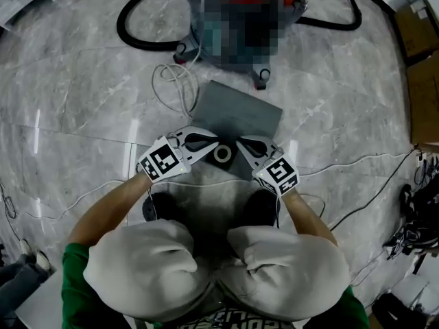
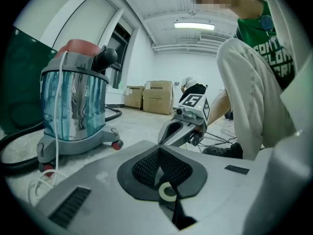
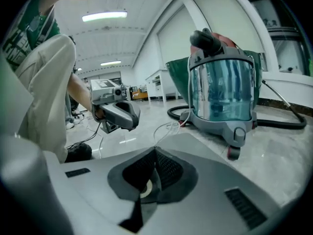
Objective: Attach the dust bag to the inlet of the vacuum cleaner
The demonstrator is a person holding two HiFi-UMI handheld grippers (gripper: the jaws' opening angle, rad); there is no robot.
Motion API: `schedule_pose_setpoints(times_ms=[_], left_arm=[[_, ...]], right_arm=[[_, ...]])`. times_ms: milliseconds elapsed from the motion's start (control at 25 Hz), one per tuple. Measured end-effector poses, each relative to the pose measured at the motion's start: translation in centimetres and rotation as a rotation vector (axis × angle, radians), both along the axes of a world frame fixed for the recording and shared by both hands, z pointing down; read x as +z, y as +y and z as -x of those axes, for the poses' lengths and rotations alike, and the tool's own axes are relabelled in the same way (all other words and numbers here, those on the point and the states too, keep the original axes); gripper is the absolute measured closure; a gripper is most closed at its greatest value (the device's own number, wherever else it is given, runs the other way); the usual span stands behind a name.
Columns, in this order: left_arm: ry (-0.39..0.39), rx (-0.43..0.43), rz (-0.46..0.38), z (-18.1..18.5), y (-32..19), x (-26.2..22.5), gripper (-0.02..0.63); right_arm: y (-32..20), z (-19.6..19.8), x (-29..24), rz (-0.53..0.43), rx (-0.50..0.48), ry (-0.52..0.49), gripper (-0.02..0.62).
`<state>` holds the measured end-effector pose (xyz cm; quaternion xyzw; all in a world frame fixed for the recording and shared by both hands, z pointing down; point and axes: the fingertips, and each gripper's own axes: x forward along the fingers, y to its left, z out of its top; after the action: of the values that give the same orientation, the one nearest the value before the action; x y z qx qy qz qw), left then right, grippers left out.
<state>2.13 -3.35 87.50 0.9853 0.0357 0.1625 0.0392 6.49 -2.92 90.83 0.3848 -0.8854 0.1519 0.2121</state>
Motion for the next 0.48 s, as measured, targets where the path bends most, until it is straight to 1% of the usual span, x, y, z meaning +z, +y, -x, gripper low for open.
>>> schedule_pose_setpoints(times_ms=[120,240,480], left_arm=[[-0.021,0.012,0.003,0.4,1.5,1.7,0.601],[-0.037,0.006,0.007,0.7,2.6,3.3,0.601],[-0.117,0.009,0.016,1.6,4.6,7.2,0.601]], right_arm=[[1.4,1.6,1.7,0.018,-0.042,0.023,0.586],[3.1,3.0,3.2,0.032,-0.097,0.043,0.586],[5.5,4.3,6.3,0.079,-0.178,0.084,0.586]])
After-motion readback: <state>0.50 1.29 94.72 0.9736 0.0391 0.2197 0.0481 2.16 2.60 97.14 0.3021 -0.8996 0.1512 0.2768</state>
